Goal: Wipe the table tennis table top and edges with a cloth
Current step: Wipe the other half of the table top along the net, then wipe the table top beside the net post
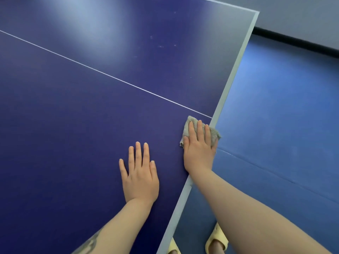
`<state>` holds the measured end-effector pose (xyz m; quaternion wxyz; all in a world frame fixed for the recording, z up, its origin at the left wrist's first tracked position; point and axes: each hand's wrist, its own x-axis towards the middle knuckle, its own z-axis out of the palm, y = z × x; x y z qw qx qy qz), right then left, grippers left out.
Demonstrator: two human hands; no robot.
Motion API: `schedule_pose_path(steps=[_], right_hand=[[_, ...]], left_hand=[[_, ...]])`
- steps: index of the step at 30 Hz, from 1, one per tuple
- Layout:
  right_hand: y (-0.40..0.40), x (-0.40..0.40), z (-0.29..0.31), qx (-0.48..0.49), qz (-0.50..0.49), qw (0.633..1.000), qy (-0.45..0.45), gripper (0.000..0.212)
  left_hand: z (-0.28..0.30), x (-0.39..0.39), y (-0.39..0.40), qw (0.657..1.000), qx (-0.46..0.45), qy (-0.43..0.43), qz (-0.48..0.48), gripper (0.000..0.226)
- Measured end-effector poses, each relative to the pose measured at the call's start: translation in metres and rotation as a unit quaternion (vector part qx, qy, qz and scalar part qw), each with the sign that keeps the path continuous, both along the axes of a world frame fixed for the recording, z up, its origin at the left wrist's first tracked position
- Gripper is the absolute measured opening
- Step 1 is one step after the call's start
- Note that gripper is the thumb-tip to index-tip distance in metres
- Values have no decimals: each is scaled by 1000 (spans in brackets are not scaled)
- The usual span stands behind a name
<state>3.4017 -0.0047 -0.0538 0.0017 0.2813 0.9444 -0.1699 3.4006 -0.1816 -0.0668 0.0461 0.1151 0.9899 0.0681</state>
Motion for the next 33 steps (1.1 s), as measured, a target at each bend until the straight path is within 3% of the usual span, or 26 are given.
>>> schedule_pose_path(steps=[4,8,13,17,23,33], right_hand=[[24,9,3,-39,-26,997,60,55],[62,33,14,-86,-74,993,9,43],[111,87,35,-148,-74,985,-45,33],[137,104,63,-135,-45,990,-25,33],[167,108,100,-91,23,995,-18,38],[226,96,134,-70,126,989,36,36]], left_hand=[[4,5,9,1000,-6,-19,17,59],[18,31,42,997,-22,-79,11,62],[57,43,98,981,-23,-172,-87,59],[96,34,137,983,40,-144,-110,56],[137,27,170,991,60,-82,-87,53],[146,45,226,990,126,-58,12,50]])
